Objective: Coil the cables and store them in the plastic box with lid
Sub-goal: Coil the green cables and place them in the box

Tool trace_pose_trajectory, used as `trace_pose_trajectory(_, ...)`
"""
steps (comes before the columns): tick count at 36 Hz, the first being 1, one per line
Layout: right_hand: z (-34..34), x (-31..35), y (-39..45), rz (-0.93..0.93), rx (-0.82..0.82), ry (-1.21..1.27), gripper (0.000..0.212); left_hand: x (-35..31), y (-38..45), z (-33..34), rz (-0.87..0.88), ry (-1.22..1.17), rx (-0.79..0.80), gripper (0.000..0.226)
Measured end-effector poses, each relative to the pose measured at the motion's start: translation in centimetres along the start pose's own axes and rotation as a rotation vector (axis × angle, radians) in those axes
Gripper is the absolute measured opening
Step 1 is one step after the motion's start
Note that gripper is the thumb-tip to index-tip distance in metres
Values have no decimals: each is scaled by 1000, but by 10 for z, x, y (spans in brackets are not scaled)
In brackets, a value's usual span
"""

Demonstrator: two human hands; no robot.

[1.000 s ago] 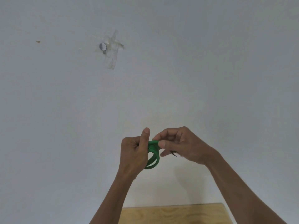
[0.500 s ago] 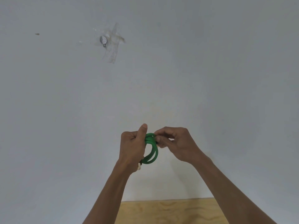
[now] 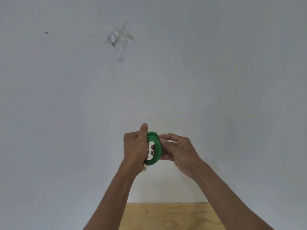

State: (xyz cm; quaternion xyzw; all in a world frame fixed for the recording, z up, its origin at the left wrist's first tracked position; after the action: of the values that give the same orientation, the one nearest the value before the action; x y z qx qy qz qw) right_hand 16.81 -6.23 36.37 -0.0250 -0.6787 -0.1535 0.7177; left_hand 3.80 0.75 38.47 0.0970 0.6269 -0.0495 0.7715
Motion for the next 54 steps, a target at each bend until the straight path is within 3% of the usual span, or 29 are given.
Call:
trace_pose_trajectory(8,20,-3,-4,81,134,95,26,-5,2,-8,25,-22,-53,58)
trace_pose_trajectory(13,25,-6,-4,96,129,63,26,-1,3,-14,61,-17,-104,60)
trace_pose_trajectory(21,33,-3,-5,-10,167,-122,50,6,7,-13,64,70,-104,57)
trace_pose_trajectory(27,33,-4,-7,-22,164,-187,54,7,5,-12,81,78,-82,56)
trace_pose_trajectory(34,25,-6,-3,-63,53,-434,44,16,6,-16,72,38,-110,52)
trace_pose_trajectory(38,19,-3,0,-114,-4,-547,27,23,9,-19,44,23,-85,53)
trace_pose_trajectory(54,26,-17,-3,-55,184,-511,19,32,6,-14,25,89,2,64)
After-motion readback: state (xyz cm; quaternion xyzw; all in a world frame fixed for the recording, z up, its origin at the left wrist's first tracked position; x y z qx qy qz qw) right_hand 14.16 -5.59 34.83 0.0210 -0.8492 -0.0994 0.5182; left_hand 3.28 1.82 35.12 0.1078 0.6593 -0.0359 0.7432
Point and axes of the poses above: each hand's wrist, its own y-axis towards the middle knuckle, its own z-axis out of the palm, x = y × z, the point moved 9 cm from there along y, towards the middle knuckle, and after that the axes turned 9 degrees about -y, right-handed, at the moved point
